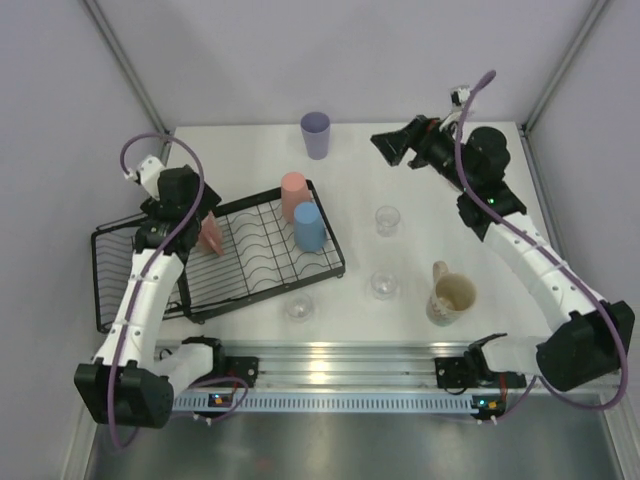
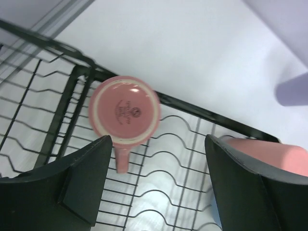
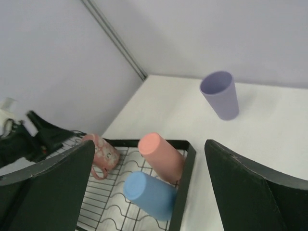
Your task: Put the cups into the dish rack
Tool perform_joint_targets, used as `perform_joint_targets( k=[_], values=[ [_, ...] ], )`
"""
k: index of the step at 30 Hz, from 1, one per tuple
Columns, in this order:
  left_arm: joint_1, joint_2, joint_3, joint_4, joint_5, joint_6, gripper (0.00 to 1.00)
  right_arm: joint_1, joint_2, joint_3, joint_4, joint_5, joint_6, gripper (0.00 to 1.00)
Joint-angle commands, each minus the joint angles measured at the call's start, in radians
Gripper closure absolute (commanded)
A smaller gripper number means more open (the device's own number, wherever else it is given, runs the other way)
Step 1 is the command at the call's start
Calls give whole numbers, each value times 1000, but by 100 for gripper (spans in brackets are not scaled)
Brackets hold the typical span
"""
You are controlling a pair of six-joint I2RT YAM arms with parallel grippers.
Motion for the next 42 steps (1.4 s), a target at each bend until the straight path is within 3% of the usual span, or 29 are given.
perform_joint_targets(
  k=[1, 4, 5, 8, 13, 17, 20, 23, 32, 42],
  values=[
    [5, -50, 79, 5, 119, 65, 17, -16, 128, 176, -224, 84, -35, 4],
    [3, -15, 148, 11, 284, 148, 17, -16, 224, 309, -388, 194, -77, 8],
    [3, 2, 193, 11, 421, 159, 17, -17, 241, 337, -412, 272, -90, 9],
    [-27, 51, 240, 16, 596, 173, 17, -31, 311, 421, -441, 330, -137, 14],
    [-184, 112, 284, 16, 655, 233, 17, -86, 451, 577, -554, 334, -200, 21],
    [-271, 110, 270, 44, 809, 204, 18, -247, 489, 586, -616, 368, -221, 30],
    [-300, 86, 236, 68, 788, 172, 18, -391, 558, 630, -683, 371, -132, 32],
    [-300, 67, 212, 65, 746, 155, 18, -441, 618, 698, -743, 418, -110, 28],
    [-302, -12, 144, 67, 712, 167, 18, -519, 674, 670, -757, 452, -139, 35],
    [-302, -30, 150, 65, 769, 173, 17, -519, 784, 647, -740, 420, -148, 39]
  ],
)
